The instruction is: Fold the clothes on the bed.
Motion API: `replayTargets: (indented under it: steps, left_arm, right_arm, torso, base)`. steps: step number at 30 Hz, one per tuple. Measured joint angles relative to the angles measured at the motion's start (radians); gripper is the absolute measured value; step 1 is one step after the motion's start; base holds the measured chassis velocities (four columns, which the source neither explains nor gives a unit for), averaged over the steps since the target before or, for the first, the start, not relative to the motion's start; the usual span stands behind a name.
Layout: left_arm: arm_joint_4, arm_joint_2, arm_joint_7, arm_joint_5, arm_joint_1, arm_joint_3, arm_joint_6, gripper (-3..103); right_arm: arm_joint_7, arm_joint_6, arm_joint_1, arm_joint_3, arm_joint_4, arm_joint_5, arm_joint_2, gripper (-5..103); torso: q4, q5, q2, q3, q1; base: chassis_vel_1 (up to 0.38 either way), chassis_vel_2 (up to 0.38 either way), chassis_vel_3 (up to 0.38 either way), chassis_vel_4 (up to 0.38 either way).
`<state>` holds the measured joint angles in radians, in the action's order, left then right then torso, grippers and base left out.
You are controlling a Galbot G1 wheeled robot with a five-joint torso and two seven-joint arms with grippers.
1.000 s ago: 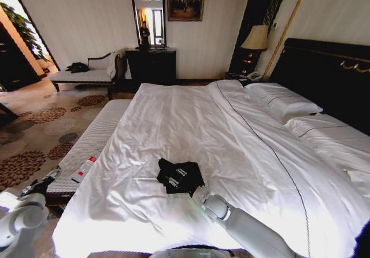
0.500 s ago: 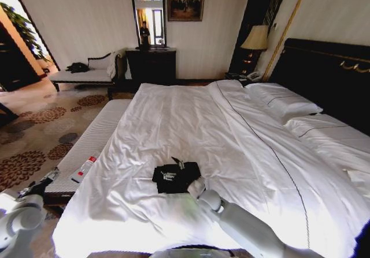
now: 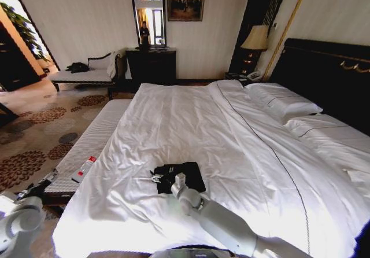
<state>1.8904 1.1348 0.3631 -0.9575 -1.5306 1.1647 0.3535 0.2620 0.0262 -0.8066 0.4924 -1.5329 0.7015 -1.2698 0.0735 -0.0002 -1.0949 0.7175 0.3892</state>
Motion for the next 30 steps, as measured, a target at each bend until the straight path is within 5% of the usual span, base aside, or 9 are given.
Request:
replayTargets:
  steps: [10,15,23,27,30]
  left_arm:
    - [-0.005,0.005,-0.011,0.009,0.0,-0.008,-0.015,100]
    - [0.035,0.004,-0.049,-0.024,-0.001,-0.038,-0.038,100]
    - [0.163,-0.023,-0.124,-0.107,-0.023,-0.276,-0.094,100]
    - [0.275,-0.025,-0.04,-0.153,-0.009,-0.386,-0.075,100]
    - [0.419,-0.028,0.023,-0.024,0.018,-0.476,-0.039,100]
  right_arm:
    - [-0.076,-0.137,0.052,-0.02,0.001,0.059,-0.051,100]
    - [-0.121,-0.18,0.118,-0.129,-0.056,0.126,-0.017,100]
    - [-0.033,-0.147,0.107,-0.427,-0.158,0.191,0.253,100]
    - [0.006,-0.108,-0.022,-0.586,-0.234,0.219,0.339,100]
    - [0.007,-0.097,-0.227,-0.81,-0.334,0.152,0.404,100]
  torso:
    - [-0.0004,0.0001,0.0,0.0,0.0]
    - [-0.0005,0.0002,0.0,0.0,0.0]
    - [0.0004,0.0006,0.0,0.0,0.0]
    - [0.0003,0.001,0.0,0.0,0.0]
    - [0.0002,0.0011,0.0,0.0,0.0]
  base:
    - [0.0,0.0,0.0,0.0]
    - [0.0,0.0,0.0,0.0]
    - [0.0,0.0,0.0,0.0]
    - [0.0,0.0,0.0,0.0]
    - [0.0,0.0,0.0,0.0]
